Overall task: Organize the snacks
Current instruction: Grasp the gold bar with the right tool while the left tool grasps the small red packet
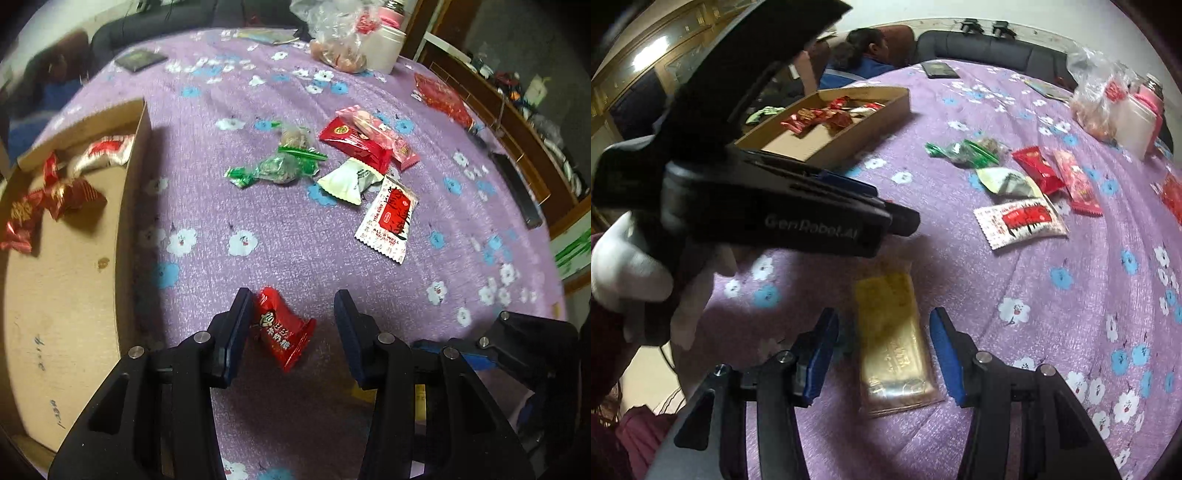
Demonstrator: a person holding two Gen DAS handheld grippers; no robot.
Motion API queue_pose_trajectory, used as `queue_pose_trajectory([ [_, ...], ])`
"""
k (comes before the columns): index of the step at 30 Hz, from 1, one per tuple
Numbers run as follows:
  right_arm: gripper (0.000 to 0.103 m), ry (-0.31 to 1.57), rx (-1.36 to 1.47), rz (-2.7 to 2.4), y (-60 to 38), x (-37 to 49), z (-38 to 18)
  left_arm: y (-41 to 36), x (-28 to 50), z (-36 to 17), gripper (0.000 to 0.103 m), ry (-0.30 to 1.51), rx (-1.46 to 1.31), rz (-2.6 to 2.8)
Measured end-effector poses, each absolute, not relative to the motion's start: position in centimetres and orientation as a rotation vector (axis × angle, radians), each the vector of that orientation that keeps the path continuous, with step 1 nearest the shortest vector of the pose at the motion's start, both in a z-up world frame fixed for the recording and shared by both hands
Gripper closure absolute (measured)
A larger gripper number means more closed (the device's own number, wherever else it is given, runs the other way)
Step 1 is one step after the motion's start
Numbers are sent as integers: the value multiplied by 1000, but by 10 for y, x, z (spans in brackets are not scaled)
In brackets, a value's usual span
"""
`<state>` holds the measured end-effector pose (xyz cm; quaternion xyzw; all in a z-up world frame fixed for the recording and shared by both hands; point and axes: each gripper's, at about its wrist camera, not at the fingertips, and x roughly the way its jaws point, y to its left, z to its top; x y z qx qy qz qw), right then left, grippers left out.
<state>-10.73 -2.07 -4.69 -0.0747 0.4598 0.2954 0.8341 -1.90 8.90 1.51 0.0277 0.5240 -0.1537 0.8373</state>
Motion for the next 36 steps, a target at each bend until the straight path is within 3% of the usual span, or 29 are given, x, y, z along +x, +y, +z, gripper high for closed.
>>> queue_pose_trajectory([
  [1, 60, 962, -158, 621, -21, -110, -46, 87, -21, 15, 58, 1101, 78, -323],
  [2, 66, 962, -161, 610, -25, -113, -46, 84, -24, 14, 64, 1090, 106, -319],
  [4, 67, 954, -145, 595, -32, -118, -45, 85, -30, 15, 80, 1074, 107, -339],
  [7, 68, 944, -109, 564, -46, -124, -45, 97, -33, 20, 82, 1057, 8, -379],
  [10, 86, 927, -58, 539, -63, -129, -41, 112, -39, 33, 82, 1019, -105, -421],
  [18, 84, 893, 39, 499, -85, -132, -35, 146, -48, 47, 82, 978, -293, -426],
  [23, 54, 912, 64, 515, -81, -131, -36, 142, -52, 36, 82, 1018, -267, -411],
  [29, 54, 935, -30, 496, -55, -127, -42, 120, -46, 16, 81, 1108, -116, -311],
  [32, 53, 937, -70, 481, -49, -128, -46, 103, -54, 15, 63, 1079, -1, -289],
  [34, 54, 938, -88, 475, -48, -130, -47, 90, -62, 13, 62, 1049, 89, -277],
  [36, 66, 936, -110, 470, -46, -132, -47, 78, -73, 10, 63, 1003, 193, -279],
])
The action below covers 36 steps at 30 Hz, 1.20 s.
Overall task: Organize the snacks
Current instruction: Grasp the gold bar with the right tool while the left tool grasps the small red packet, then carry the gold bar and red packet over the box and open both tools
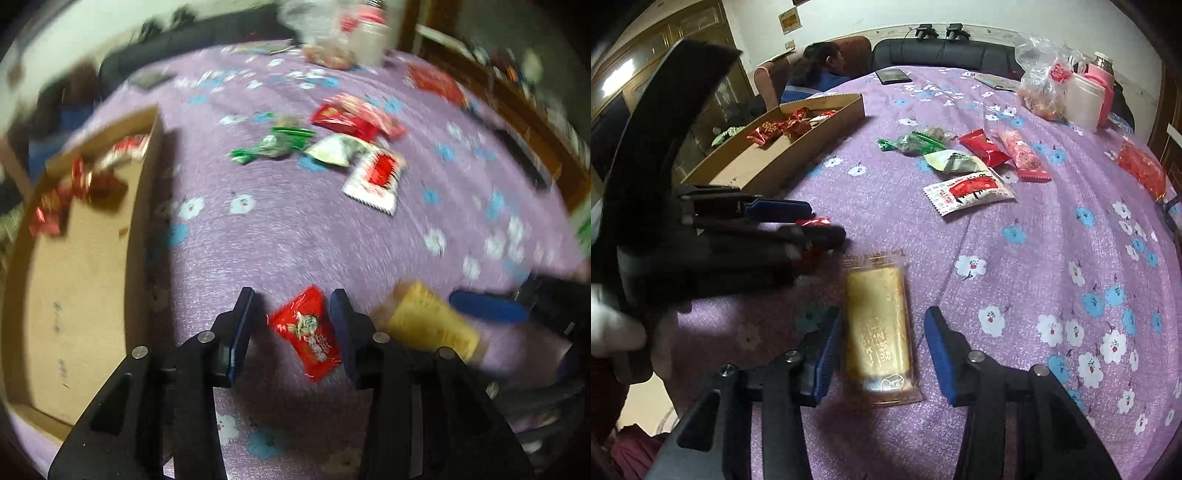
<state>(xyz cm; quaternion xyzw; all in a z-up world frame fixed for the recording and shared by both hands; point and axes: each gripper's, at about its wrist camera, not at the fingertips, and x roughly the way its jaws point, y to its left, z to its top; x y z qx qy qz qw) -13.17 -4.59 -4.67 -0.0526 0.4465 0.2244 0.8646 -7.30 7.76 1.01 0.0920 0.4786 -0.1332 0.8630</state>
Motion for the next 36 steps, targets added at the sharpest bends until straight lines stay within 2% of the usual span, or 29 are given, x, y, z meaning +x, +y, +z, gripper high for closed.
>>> queue_pose_trajectory([
  [1, 67, 936, -114, 479, -45, -133, -47, 76, -77, 9, 77, 997, 191, -312],
  [2, 68, 937, -112, 479, -46, -134, -46, 76, -79, 9, 79, 997, 179, -330],
  [6, 68, 921, -92, 473, -52, -136, -45, 88, -85, 12, 80, 1000, 84, -377],
  [13, 68, 852, -61, 474, -61, -141, -22, 137, -86, 56, 80, 920, -177, -418],
  [19, 68, 831, -30, 512, -51, -132, -1, 195, -83, 80, 80, 856, -224, -308],
  [30, 68, 823, -4, 651, 36, -79, 31, 288, -32, 54, 80, 913, -235, -95],
  [36, 68, 894, -23, 712, 106, -40, 17, 313, -5, 38, 80, 960, -248, -28],
])
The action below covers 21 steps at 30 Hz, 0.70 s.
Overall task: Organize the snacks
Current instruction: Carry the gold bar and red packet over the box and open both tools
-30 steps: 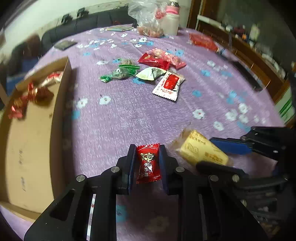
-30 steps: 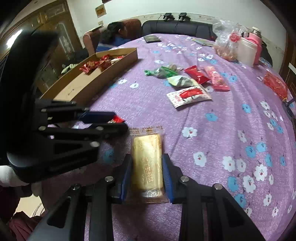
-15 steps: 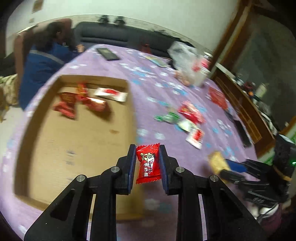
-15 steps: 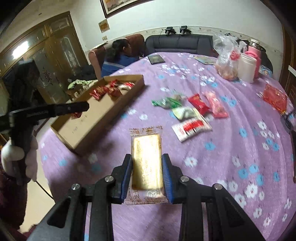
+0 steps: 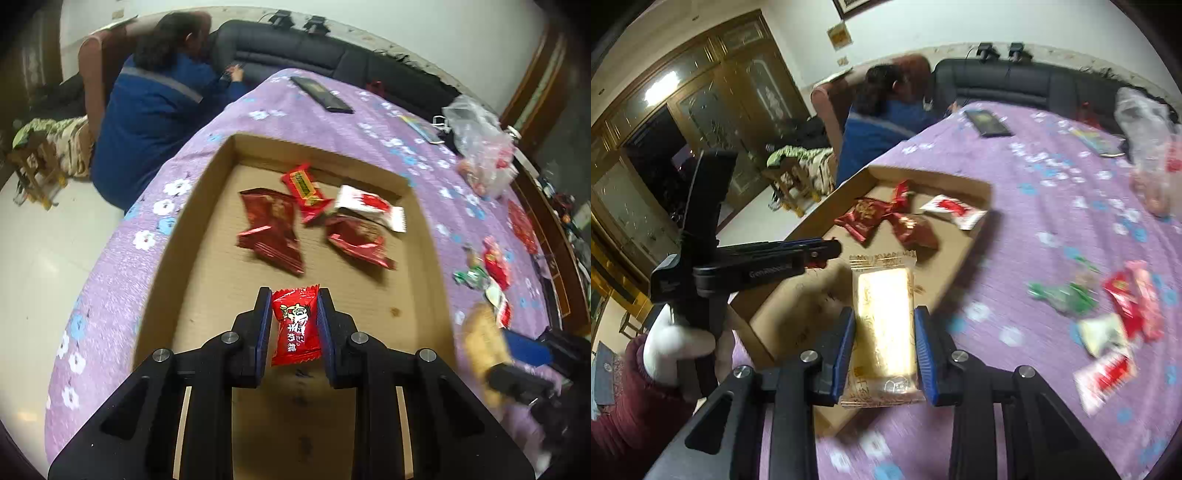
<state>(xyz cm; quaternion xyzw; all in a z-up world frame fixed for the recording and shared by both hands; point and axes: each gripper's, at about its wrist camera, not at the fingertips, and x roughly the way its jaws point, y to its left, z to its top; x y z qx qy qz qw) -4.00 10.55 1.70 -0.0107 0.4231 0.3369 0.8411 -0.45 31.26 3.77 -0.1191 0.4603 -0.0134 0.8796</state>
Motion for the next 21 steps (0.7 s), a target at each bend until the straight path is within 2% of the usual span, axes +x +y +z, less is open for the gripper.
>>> queue_pose_trajectory([
  [11, 67, 971, -71, 728, 174, -3, -24, 343, -16, 39, 79, 953, -387, -28],
  [21, 63, 858, -29, 716, 144, -27, 10, 330, -64, 74, 79, 835, -391, -4],
])
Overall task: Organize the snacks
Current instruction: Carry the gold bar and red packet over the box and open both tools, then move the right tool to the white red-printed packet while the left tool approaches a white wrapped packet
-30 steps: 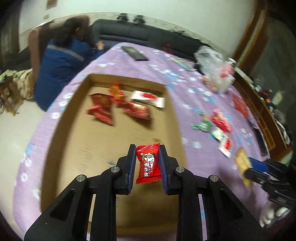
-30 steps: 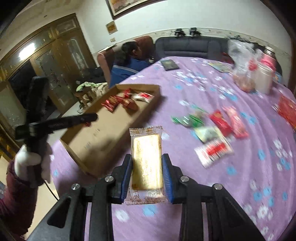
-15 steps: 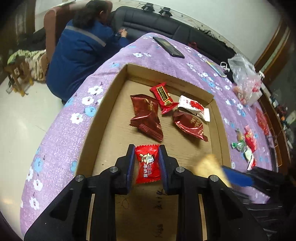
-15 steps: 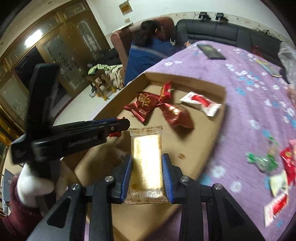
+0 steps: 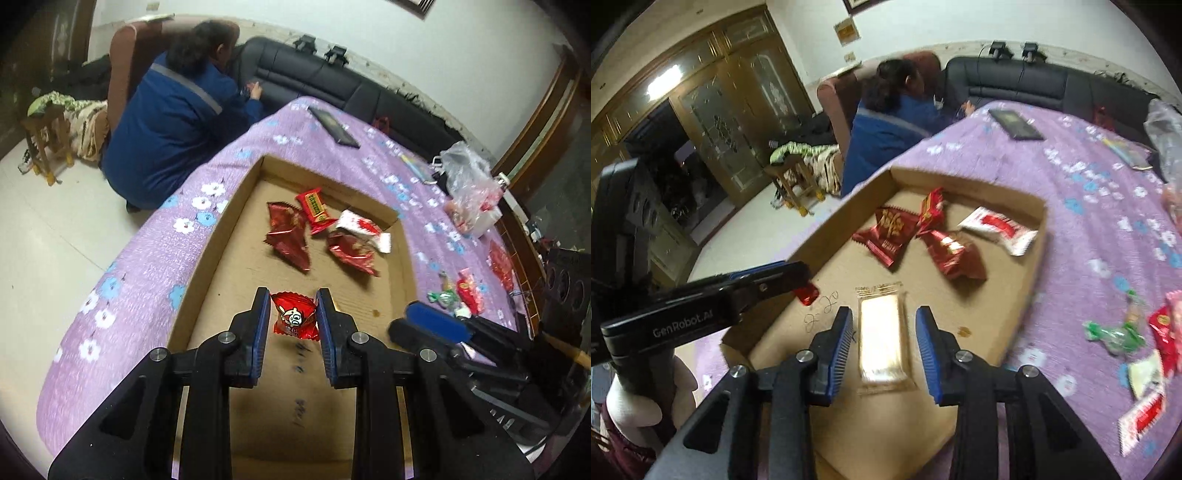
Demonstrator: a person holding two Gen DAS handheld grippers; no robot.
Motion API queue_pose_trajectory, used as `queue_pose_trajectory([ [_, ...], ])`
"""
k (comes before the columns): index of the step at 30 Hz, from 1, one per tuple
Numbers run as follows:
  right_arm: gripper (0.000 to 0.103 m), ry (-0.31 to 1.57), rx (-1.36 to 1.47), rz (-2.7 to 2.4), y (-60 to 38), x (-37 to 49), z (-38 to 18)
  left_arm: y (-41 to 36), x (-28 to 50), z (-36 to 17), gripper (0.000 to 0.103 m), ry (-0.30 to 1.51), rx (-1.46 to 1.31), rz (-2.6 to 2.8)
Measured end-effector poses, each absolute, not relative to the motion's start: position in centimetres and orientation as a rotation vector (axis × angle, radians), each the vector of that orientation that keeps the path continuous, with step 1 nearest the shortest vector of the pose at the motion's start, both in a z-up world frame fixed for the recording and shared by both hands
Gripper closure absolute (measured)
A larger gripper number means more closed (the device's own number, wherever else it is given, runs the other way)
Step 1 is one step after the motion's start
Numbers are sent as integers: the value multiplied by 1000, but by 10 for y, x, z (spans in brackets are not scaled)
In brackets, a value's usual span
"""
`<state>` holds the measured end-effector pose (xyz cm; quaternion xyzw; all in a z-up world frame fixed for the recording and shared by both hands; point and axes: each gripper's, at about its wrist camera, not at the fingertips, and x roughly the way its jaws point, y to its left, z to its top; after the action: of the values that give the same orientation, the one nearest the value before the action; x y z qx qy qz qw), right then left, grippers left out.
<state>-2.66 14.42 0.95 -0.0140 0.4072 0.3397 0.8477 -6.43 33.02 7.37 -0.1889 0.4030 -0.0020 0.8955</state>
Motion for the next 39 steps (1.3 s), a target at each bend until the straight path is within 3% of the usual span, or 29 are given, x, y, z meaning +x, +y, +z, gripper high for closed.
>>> queue_pose_trajectory([
  [7, 49, 720, -2, 586, 77, -61, 35, 299, -109, 105, 79, 670, -349, -25],
  [10, 32, 628, 47, 490, 35, -76, 41, 277, -125, 112, 58, 624, -349, -97],
  [11, 31, 599, 75, 453, 19, -80, 42, 270, -126, 111, 57, 632, -355, -113],
  [22, 31, 673, 180, 260, -109, -88, 28, 186, -118, 95, 57, 787, -297, -232],
  [39, 31, 730, 232, 189, -153, -65, 0, 188, -105, 77, 57, 848, -337, -192],
])
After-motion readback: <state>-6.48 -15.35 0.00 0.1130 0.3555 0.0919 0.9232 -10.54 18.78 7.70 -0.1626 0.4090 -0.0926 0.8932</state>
